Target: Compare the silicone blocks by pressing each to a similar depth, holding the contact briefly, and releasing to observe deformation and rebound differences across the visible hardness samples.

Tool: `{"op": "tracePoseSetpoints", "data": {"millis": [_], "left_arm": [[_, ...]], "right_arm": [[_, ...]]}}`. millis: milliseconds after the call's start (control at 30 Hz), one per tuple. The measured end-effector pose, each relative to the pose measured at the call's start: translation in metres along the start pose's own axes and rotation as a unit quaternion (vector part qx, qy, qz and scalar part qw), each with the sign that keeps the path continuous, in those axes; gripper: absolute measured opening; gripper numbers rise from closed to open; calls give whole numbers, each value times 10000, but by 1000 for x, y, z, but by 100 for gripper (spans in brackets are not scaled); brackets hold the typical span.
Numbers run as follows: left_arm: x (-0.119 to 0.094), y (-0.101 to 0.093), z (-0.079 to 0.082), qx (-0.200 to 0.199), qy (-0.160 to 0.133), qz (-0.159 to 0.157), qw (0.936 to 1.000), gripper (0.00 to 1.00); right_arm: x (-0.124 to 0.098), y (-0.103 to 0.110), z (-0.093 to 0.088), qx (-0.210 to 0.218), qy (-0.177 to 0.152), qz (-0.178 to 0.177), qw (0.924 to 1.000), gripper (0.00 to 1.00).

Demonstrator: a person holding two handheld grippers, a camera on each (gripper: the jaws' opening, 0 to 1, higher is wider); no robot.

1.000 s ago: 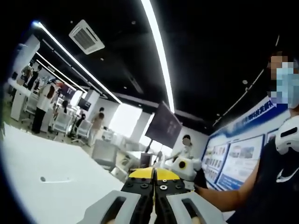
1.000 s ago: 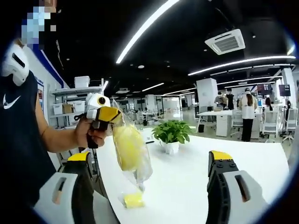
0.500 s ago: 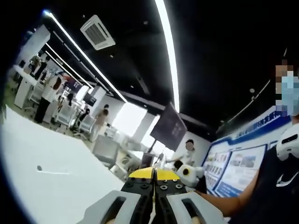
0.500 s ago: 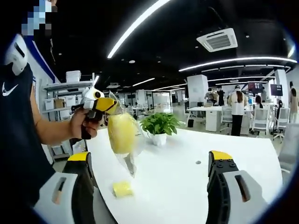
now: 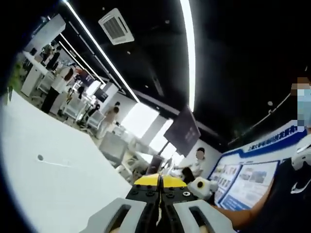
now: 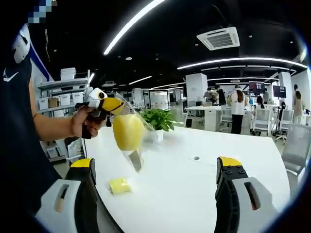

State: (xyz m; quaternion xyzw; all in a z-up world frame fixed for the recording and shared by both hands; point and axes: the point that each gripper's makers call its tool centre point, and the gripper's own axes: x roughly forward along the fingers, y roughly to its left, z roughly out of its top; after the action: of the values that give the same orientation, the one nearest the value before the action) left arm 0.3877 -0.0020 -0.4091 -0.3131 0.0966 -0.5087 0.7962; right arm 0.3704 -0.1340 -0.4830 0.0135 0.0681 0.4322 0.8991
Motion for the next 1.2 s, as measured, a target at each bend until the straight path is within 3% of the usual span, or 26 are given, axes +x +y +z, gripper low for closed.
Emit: {"op": "tracePoseSetpoints", "data": {"millis": [333, 467, 900, 1200], "left_arm": [[-5, 22, -24, -502, 63, 85, 9987, 0], [-7, 35, -34, -962, -8, 121, 9953, 0], [-8, 73, -72, -1540, 49, 385, 9873, 0], [-18, 110, -115, -1895, 288, 812, 9781, 0]], "right_arm": [[-12, -10, -21, -29, 42, -216, 9998, 97], [-14, -12, -36, -146, 132, -254, 9995, 97], [-18, -19, -89, 55, 413, -501, 9979, 97], [-24, -21, -104, 169, 470, -632, 9968, 97]]}}
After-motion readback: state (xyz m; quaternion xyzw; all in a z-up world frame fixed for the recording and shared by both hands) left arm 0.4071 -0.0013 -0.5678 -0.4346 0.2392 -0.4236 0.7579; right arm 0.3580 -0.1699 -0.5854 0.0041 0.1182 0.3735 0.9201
